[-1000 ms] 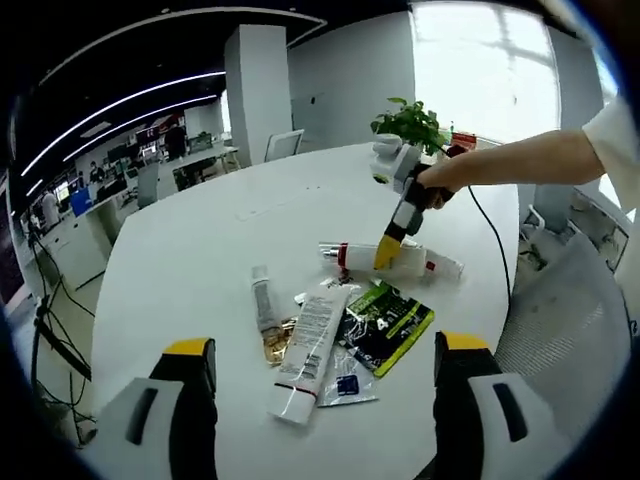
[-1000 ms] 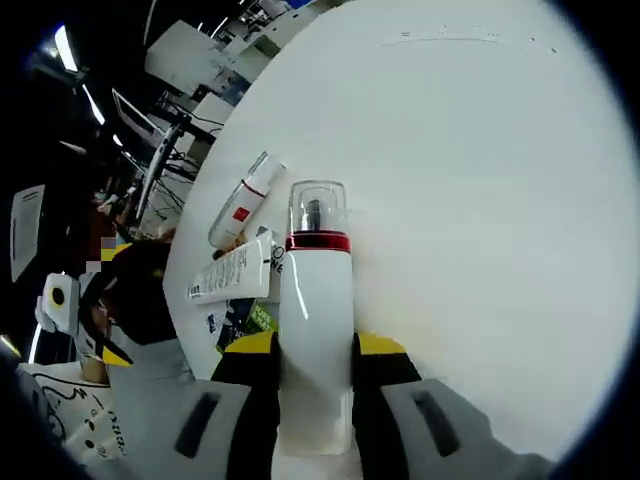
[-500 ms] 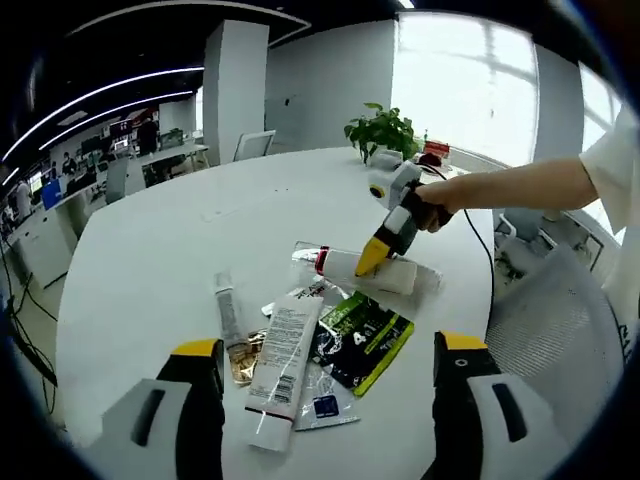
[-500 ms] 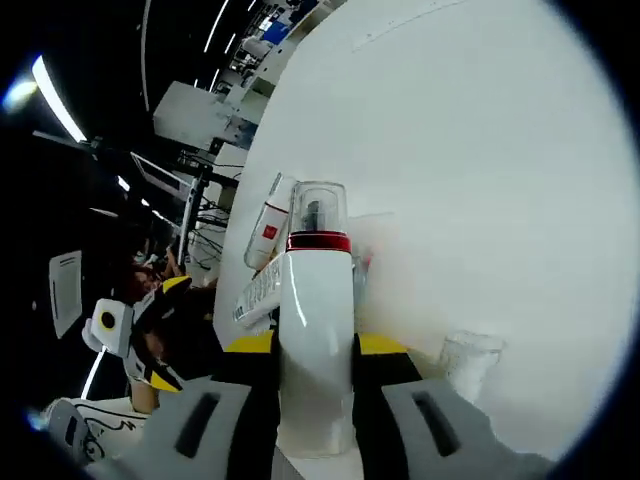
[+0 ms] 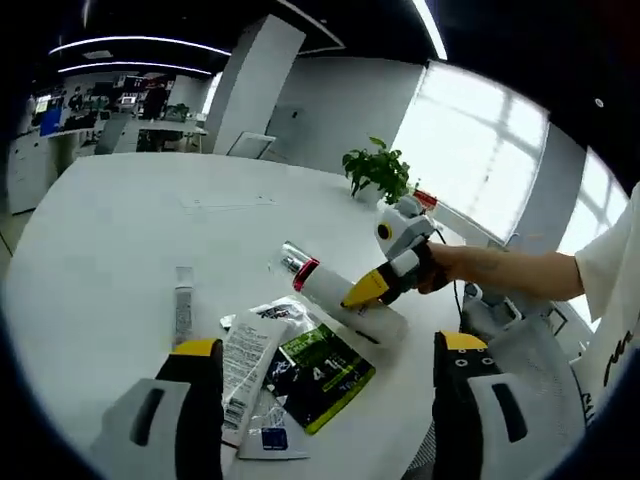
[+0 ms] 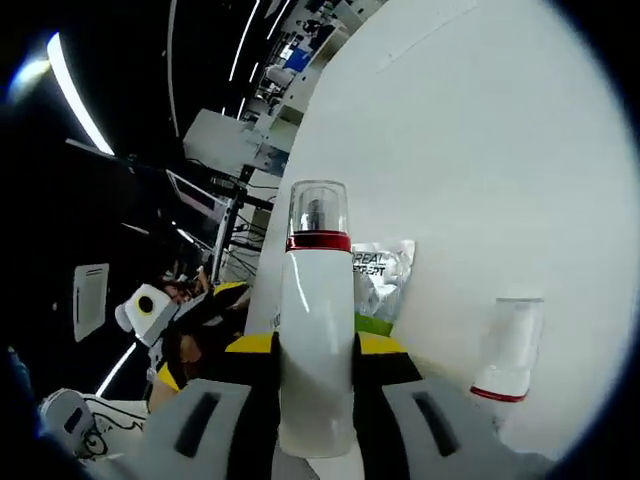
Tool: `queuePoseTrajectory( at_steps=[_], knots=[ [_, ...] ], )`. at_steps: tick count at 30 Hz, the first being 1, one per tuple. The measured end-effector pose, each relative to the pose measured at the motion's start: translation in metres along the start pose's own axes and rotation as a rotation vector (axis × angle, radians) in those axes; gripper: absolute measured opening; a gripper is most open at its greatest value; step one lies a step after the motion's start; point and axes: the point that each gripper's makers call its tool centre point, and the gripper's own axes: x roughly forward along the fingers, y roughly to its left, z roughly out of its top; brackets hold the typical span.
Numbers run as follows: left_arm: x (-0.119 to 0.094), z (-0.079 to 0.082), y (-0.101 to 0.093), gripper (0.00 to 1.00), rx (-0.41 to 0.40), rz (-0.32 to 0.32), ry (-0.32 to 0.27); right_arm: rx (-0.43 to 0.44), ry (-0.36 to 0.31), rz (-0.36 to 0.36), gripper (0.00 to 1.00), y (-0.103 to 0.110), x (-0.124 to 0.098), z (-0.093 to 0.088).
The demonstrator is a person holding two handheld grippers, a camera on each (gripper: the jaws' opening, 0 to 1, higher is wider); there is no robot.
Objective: Arrange the skincare products in the storage area until every visible bottle or jar stands upright without overlapping.
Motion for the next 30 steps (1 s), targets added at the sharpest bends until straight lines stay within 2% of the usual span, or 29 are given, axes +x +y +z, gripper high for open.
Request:
queuePoseTrajectory(
  at_steps=[7, 8, 9, 11, 16, 18, 24, 30],
  knots=[
    [0.010, 0.007, -0.008, 0.77, -0.087, -0.065, -0.040, -0.038, -0.026, 0.072, 0.26, 0.029, 0.005, -0.006],
    [0.011, 0.011, -0.012, 0.75, -0.105, -0.088, -0.062, -0.039, -0.027, 0.074, 0.26, 0.031, 0.005, -0.007],
    [0.011, 0.018, -0.021, 0.71, -0.138, -0.145, -0.108, -0.047, -0.031, 0.083, 0.26, 0.035, 0.006, -0.009],
    [0.009, 0.026, -0.024, 0.60, -0.190, -0.171, -0.154, -0.052, -0.035, 0.102, 0.26, 0.041, 0.007, -0.012],
    [0.014, 0.022, -0.017, 0.54, -0.177, -0.148, -0.130, -0.072, -0.036, 0.143, 0.26, 0.059, 0.009, -0.022],
    [0.015, 0.022, -0.020, 0.50, -0.194, -0.162, -0.129, -0.072, -0.039, 0.160, 0.26, 0.064, 0.010, -0.024],
    [0.020, 0.022, -0.031, 0.48, -0.234, -0.210, -0.129, -0.089, -0.043, 0.197, 0.26, 0.078, 0.013, -0.032],
    [0.023, 0.025, -0.030, 0.46, -0.264, -0.231, -0.132, -0.101, -0.053, 0.221, 0.26, 0.088, 0.011, -0.036]
  ],
)
